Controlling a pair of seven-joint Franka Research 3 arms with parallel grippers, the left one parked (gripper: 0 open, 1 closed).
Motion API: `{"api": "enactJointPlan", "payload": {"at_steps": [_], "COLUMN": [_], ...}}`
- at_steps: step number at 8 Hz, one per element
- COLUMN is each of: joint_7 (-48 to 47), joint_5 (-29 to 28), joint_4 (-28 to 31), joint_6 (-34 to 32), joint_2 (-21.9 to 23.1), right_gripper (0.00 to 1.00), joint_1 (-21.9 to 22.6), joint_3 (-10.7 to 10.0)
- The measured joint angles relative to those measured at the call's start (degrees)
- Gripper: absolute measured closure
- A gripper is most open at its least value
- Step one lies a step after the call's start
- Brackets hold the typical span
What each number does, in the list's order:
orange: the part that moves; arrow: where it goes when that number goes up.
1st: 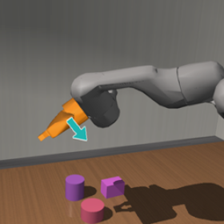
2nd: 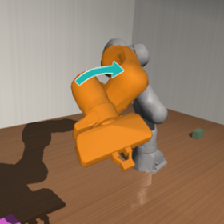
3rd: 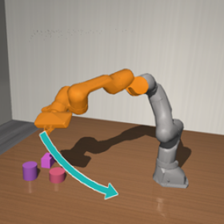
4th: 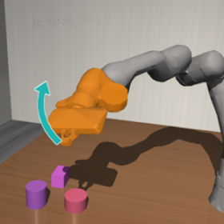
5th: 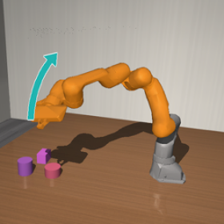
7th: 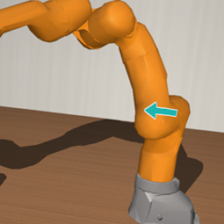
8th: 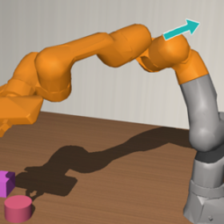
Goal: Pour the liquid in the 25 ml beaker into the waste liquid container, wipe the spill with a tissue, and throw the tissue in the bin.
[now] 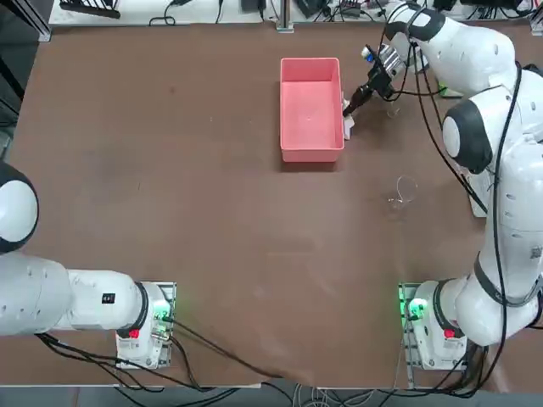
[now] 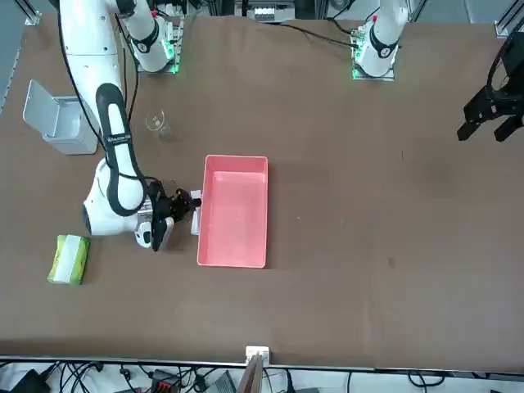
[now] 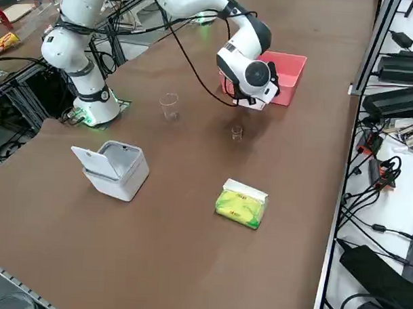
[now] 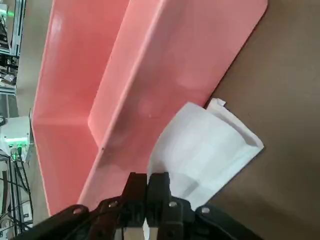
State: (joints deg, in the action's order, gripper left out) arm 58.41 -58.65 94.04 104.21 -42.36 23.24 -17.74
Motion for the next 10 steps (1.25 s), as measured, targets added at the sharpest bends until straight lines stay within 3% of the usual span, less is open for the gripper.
{"api": "enactJointPlan", "payload": {"at_steps": [10], "joint_7": [1.6], "joint_5": [-0.6], "joint_4": [0.0], "joint_6": [3.0], "joint_2": [-3.2], "right_gripper": [0.97], "joint_1": [1.3], "joint_3": [0.0]}}
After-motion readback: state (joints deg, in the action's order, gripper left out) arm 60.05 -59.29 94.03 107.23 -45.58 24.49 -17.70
